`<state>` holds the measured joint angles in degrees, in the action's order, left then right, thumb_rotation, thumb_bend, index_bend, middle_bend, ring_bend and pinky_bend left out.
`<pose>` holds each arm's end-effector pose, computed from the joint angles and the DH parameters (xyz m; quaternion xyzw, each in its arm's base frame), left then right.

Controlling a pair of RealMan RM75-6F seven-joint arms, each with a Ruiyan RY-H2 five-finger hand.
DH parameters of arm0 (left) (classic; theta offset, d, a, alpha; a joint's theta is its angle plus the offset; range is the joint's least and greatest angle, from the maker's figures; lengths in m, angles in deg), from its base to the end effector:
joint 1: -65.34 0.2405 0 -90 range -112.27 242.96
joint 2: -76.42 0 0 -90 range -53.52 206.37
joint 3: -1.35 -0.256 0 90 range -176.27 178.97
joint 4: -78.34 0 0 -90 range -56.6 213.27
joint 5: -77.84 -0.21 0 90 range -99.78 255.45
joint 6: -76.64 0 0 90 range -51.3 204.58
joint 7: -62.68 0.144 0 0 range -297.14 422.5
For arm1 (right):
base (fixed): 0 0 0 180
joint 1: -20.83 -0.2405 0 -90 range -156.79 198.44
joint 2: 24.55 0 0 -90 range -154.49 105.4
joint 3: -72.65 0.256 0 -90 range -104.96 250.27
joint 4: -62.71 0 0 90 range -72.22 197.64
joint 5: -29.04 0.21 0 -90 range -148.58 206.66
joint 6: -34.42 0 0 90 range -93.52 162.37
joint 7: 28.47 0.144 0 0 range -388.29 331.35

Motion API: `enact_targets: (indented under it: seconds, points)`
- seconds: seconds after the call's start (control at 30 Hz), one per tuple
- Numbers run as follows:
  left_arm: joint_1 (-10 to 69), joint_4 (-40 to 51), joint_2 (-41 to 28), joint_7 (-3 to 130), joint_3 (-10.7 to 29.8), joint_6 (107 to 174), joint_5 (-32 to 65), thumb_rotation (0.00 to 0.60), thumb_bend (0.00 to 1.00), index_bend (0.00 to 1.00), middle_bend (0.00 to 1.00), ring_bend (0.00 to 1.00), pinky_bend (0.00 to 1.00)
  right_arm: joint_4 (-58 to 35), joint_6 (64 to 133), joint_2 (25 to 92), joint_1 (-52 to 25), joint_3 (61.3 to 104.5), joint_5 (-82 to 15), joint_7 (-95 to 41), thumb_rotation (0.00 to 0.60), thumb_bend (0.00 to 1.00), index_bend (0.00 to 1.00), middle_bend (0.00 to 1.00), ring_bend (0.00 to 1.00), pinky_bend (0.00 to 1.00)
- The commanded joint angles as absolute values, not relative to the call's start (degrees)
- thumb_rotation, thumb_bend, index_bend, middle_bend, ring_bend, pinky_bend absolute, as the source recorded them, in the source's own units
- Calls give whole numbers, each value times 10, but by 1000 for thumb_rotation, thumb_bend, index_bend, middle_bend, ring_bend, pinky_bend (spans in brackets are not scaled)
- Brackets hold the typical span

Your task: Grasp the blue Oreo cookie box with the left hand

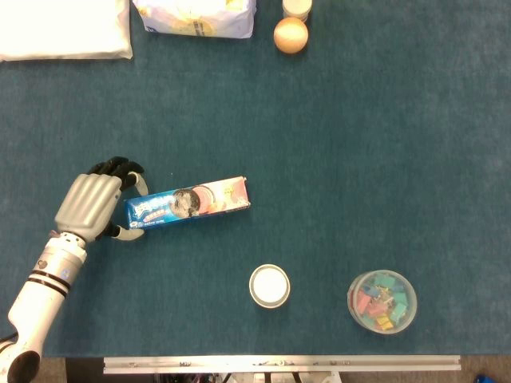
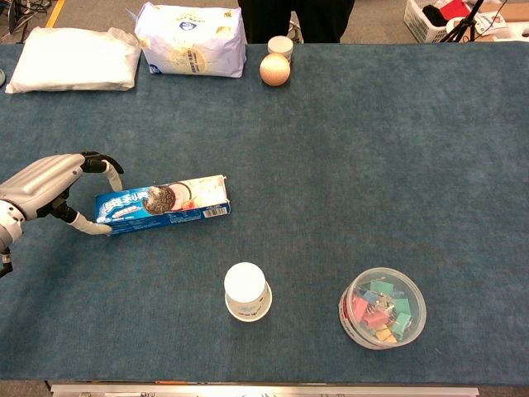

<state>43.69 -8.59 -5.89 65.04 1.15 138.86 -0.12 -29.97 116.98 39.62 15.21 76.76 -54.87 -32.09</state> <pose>-0.2626 0.2373 0.0070 -0.6850 -0.4939 -0.3454 0.4093 -0.3125 -0.1896 0.1574 0.6009 -0.3818 0.3654 0.5997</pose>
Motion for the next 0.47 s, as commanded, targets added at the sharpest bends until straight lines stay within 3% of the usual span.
enact_targets:
  seconds: [0.03,0.23,0.47]
  points:
    - [442,-80,-59,627,8,1404,-21,600,4,303,203,145,232,-299,1170,396,152,768,-549,-320,600,0,563,489,297,347]
    - [449,-70,-61,593,5,1433,-56,599,4,207,176,145,236,-295,1167,394,151,770,-545,-315,600,0,564,489,297,347]
    - [459,-61,-60,579,-3,1472,-94,600,4,255,177,145,236,-296,1172,391,153,773,-543,-308,600,0,564,489,297,347]
